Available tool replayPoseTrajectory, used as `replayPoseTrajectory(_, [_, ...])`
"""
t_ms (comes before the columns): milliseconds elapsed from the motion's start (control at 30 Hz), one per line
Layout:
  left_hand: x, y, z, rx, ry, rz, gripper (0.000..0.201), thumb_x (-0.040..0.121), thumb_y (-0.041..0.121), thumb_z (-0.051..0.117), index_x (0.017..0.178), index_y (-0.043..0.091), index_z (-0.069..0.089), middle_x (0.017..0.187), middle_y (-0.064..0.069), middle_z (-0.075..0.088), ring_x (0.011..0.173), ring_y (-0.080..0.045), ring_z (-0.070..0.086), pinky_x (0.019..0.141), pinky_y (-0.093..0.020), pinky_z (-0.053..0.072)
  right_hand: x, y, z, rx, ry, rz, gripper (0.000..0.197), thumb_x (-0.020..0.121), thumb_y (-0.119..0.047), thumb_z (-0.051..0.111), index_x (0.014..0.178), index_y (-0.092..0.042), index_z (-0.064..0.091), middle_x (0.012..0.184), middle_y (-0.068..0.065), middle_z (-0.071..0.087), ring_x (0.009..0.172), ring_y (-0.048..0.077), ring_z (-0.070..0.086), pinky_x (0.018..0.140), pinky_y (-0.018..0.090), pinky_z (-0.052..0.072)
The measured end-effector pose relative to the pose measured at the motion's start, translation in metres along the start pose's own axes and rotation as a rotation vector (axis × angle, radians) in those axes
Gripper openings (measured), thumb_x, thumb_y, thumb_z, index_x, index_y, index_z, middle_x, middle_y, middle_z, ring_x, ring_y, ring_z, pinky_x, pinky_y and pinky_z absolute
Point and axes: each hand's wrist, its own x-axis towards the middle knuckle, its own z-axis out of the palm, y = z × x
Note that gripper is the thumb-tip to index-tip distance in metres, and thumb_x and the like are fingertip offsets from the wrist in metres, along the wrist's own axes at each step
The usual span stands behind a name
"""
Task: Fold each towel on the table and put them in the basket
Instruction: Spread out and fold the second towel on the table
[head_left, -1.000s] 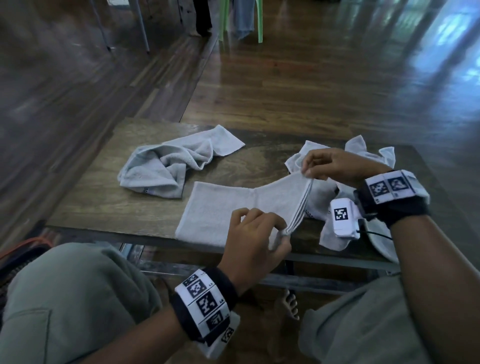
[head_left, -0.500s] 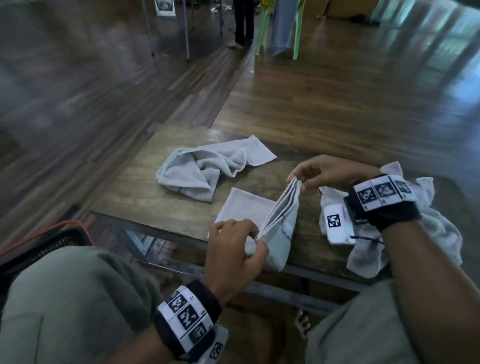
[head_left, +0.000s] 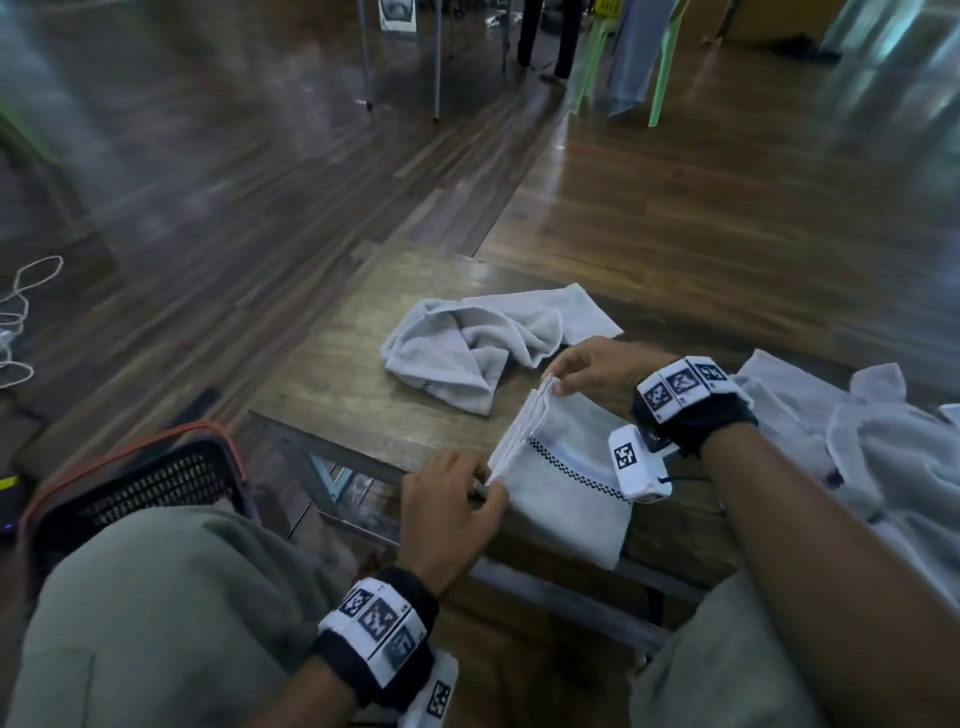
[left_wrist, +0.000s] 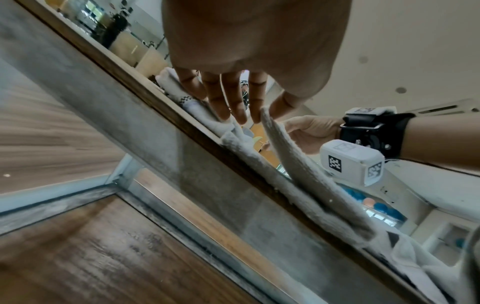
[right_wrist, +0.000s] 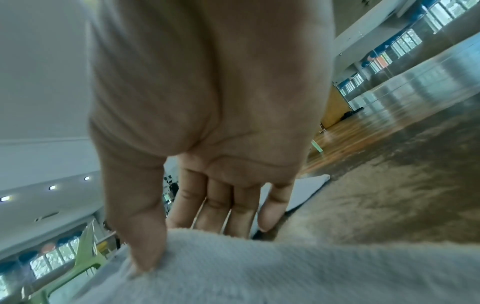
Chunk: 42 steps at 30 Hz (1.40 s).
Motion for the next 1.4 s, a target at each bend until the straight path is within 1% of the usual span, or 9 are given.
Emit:
replayPoseTrajectory(200, [0.013, -0.012, 0.001, 0.051, -0.065, -0.106, 0.020, 0.085, 0.039, 0.050, 0.071, 0.026, 0.044, 0.072, 0.009, 0.049, 0.072, -0.011, 0.045, 0.066, -0.028, 0.028, 0.020, 0.010, 0.016, -0.064, 0.082, 0.041, 0.006, 0.082, -0.016, 0.069, 0.085, -0.020, 0.071, 0.088, 0.000, 0.068, 0.089, 0.014, 0.057, 0.085, 0.032, 0.045])
replayPoseTrajectory(333, [0.019, -0.010, 0.001, 0.042, -0.082, -0.188, 0.020, 0.083, 0.039, 0.053, 0.071, 0.025, 0.046, 0.069, 0.007, 0.052, 0.067, -0.011, 0.048, 0.062, -0.028, 0.032, 0.022, 0.009, 0.020, -0.079, 0.097, 0.039, 0.010, 0.084, -0.014, 0.066, 0.093, -0.013, 0.071, 0.084, -0.001, 0.064, 0.084, 0.013, 0.055, 0.073, 0.025, 0.042])
replayPoseTrajectory(433, [0.022, -0.010, 0.002, -0.004, -0.088, -0.228, 0.015, 0.081, 0.040, 0.054, 0.078, 0.028, 0.045, 0.073, 0.009, 0.055, 0.069, -0.010, 0.052, 0.071, -0.033, 0.044, 0.025, 0.011, 0.023, -0.185, 0.148, 0.041, 0.011, 0.084, -0.016, 0.065, 0.094, -0.015, 0.069, 0.089, 0.000, 0.065, 0.086, 0.014, 0.057, 0.078, 0.028, 0.045])
replayPoseTrajectory(567, [0.023, -0.010, 0.005, 0.024, -0.078, -0.217, 0.022, 0.081, 0.050, 0.051, 0.086, 0.028, 0.049, 0.076, 0.010, 0.057, 0.072, -0.010, 0.054, 0.074, -0.038, 0.050, 0.027, 0.010, 0.028, -0.317, 0.169, 0.025, 0.019, 0.079, -0.016, 0.068, 0.099, -0.017, 0.066, 0.098, 0.001, 0.064, 0.094, 0.019, 0.060, 0.087, 0.036, 0.050])
replayPoseTrajectory(667, [0.023, -0.010, 0.006, 0.071, -0.075, -0.176, 0.028, 0.082, 0.059, 0.051, 0.085, 0.031, 0.052, 0.076, 0.012, 0.058, 0.073, -0.007, 0.056, 0.072, -0.034, 0.050, 0.023, 0.006, 0.031, -0.378, 0.152, -0.032, 0.023, 0.082, -0.012, 0.065, 0.103, -0.020, 0.068, 0.103, -0.002, 0.062, 0.097, 0.015, 0.058, 0.088, 0.033, 0.048])
replayPoseTrajectory(833, [0.028, -0.011, 0.008, -0.037, -0.100, -0.190, 0.017, 0.085, 0.042, 0.062, 0.082, 0.026, 0.058, 0.080, 0.010, 0.062, 0.074, -0.008, 0.058, 0.069, -0.035, 0.055, 0.010, 0.009, 0.031, -0.432, 0.141, -0.020, 0.021, 0.084, -0.013, 0.064, 0.104, -0.017, 0.070, 0.103, 0.005, 0.067, 0.095, 0.018, 0.061, 0.078, 0.024, 0.043])
replayPoseTrajectory(1000, [0.041, -0.001, 0.013, -0.088, -0.149, -0.156, 0.012, 0.085, 0.029, 0.064, 0.081, 0.018, 0.065, 0.077, 0.005, 0.066, 0.073, -0.010, 0.060, 0.073, -0.035, 0.054, -0.030, 0.024, 0.027, -0.468, 0.120, 0.054, 0.021, 0.086, -0.010, 0.061, 0.105, -0.008, 0.068, 0.091, -0.003, 0.056, 0.088, 0.012, 0.053, 0.073, 0.018, 0.035])
replayPoseTrajectory(1167, [0.064, 0.014, 0.030, -0.020, -0.209, -0.054, 0.014, 0.084, 0.023, 0.064, 0.082, 0.011, 0.070, 0.080, -0.006, 0.070, 0.077, -0.020, 0.063, 0.073, -0.036, 0.052, -0.067, 0.053, 0.030, -0.437, 0.184, 0.171, 0.021, 0.085, -0.014, 0.061, 0.103, -0.004, 0.065, 0.101, 0.007, 0.064, 0.097, 0.024, 0.060, 0.075, 0.027, 0.044])
replayPoseTrajectory(1400, [0.090, 0.039, 0.052, 0.015, -0.279, 0.097, 0.013, 0.082, 0.016, 0.062, 0.074, 0.006, 0.062, 0.079, -0.011, 0.068, 0.079, -0.027, 0.060, 0.070, -0.033, 0.044, -0.109, 0.094, 0.034, -0.222, 0.356, 0.164, 0.011, 0.079, -0.013, 0.062, 0.089, -0.016, 0.059, 0.087, 0.004, 0.064, 0.082, 0.021, 0.060, 0.073, 0.031, 0.047])
